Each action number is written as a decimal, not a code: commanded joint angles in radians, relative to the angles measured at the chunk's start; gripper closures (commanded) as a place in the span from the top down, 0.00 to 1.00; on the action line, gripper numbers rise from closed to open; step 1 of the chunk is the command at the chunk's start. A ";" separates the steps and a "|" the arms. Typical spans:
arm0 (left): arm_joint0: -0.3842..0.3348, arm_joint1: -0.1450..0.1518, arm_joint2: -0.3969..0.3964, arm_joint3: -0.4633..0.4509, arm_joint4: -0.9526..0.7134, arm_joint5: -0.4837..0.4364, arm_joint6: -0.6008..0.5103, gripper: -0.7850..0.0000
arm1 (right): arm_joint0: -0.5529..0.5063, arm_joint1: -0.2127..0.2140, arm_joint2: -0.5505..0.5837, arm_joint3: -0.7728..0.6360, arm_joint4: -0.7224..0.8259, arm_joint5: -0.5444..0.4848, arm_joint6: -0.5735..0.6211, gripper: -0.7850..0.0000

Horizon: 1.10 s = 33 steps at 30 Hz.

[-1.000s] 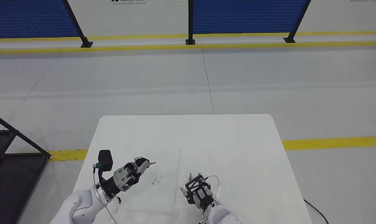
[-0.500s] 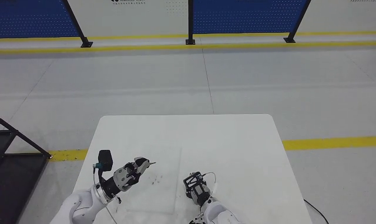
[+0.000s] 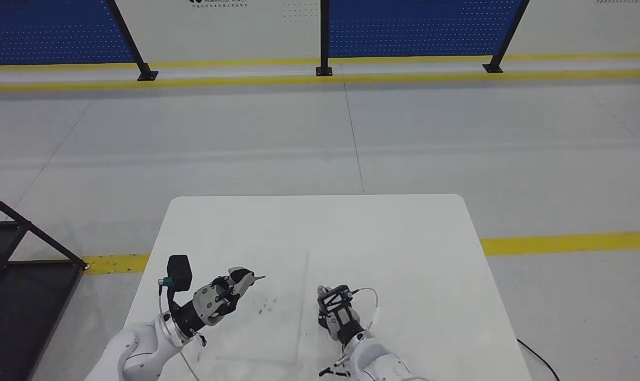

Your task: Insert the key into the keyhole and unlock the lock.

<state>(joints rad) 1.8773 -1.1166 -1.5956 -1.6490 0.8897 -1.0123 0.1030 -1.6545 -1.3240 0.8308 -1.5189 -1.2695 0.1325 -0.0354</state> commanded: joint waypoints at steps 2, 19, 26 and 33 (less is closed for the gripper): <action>-0.001 0.000 0.001 -0.001 -0.002 0.004 0.000 0.00 | -0.040 0.016 0.070 -0.080 0.102 -0.107 -0.042 0.00; -0.065 0.019 0.277 0.000 -0.235 0.000 0.138 0.00 | -0.070 0.065 0.253 -0.081 0.761 -0.978 -0.078 0.00; -0.114 0.036 0.374 0.027 -0.313 0.000 0.153 0.00 | -0.081 0.070 0.269 -0.094 0.791 -1.041 -0.093 0.00; -0.114 0.036 0.374 0.027 -0.313 0.000 0.153 0.00 | -0.081 0.070 0.269 -0.094 0.791 -1.041 -0.093 0.00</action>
<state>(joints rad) 1.7632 -1.0806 -1.2218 -1.6220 0.5767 -1.0123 0.2555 -1.7358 -1.2541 1.0993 -1.6128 -0.4788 -0.9080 -0.1280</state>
